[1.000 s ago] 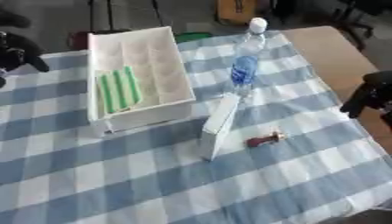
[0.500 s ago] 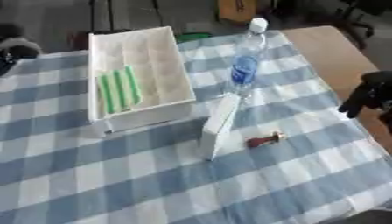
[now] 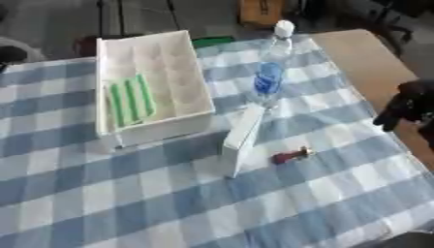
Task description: Pick up objects on the table and place them in the box.
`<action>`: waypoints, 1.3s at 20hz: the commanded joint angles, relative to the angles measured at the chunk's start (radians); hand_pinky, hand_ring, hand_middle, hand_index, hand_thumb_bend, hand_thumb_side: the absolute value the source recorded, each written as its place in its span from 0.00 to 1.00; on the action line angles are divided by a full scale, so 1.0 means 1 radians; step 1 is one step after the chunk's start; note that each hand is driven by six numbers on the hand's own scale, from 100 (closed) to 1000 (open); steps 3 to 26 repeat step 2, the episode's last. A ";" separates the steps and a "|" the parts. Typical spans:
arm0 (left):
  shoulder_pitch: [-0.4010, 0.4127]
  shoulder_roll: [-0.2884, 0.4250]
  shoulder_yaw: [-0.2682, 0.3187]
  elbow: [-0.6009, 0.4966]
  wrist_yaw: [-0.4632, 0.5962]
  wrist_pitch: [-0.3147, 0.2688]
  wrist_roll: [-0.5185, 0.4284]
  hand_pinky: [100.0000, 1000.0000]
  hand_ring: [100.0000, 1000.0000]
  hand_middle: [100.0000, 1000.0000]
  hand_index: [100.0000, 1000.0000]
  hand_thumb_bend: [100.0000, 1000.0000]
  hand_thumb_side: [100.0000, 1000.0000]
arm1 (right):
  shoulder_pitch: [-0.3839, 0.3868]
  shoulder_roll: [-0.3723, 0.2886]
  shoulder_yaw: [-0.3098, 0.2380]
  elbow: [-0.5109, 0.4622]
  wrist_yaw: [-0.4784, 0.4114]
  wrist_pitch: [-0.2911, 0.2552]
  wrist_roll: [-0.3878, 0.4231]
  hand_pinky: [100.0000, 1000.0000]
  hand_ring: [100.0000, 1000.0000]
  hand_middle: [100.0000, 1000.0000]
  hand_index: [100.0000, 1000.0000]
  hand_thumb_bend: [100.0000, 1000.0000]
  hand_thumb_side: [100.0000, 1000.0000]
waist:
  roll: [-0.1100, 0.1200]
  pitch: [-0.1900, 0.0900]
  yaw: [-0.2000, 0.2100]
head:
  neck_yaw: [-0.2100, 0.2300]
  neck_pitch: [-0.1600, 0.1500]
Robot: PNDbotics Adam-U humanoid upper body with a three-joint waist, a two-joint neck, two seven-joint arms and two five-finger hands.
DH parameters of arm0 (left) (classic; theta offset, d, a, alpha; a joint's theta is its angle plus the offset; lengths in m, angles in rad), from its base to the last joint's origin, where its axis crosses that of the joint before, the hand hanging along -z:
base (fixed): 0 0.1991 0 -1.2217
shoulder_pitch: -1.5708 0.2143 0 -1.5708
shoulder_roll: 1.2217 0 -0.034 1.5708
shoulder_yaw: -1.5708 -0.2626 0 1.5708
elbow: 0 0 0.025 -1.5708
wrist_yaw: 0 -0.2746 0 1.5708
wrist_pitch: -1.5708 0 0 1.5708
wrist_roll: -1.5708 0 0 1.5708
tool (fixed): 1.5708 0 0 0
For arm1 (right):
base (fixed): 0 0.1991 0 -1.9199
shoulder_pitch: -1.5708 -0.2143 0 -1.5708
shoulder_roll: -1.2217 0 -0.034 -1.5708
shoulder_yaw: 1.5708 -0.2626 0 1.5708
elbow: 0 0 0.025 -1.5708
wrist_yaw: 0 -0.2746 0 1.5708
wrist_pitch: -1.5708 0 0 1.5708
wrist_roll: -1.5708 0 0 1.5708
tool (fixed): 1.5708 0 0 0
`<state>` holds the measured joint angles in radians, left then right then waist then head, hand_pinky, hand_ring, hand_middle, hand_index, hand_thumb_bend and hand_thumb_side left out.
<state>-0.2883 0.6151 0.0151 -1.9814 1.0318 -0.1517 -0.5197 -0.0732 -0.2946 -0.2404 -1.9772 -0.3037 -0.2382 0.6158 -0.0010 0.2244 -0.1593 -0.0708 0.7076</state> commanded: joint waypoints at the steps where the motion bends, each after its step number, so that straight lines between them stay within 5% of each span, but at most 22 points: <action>1: -0.003 0.030 0.031 -0.019 -0.066 -0.008 0.065 0.48 0.64 0.73 0.77 1.00 0.11 | -0.005 -0.013 -0.011 -0.022 0.002 0.001 -0.004 0.54 0.44 0.55 0.79 0.00 0.65 | 0.003 -0.014 -0.001 | -0.003 -0.006; 2: -0.004 0.030 0.033 -0.019 -0.087 -0.007 0.096 0.40 0.54 0.62 0.68 1.00 0.01 | -0.004 -0.012 -0.012 -0.023 0.003 0.002 -0.004 0.54 0.44 0.55 0.79 0.00 0.65 | 0.003 -0.013 -0.001 | -0.003 -0.007; 26: -0.004 0.030 0.033 -0.019 -0.087 -0.007 0.096 0.40 0.54 0.62 0.68 1.00 0.01 | -0.004 -0.012 -0.012 -0.023 0.003 0.002 -0.004 0.54 0.44 0.55 0.79 0.00 0.65 | 0.003 -0.013 -0.001 | -0.003 -0.007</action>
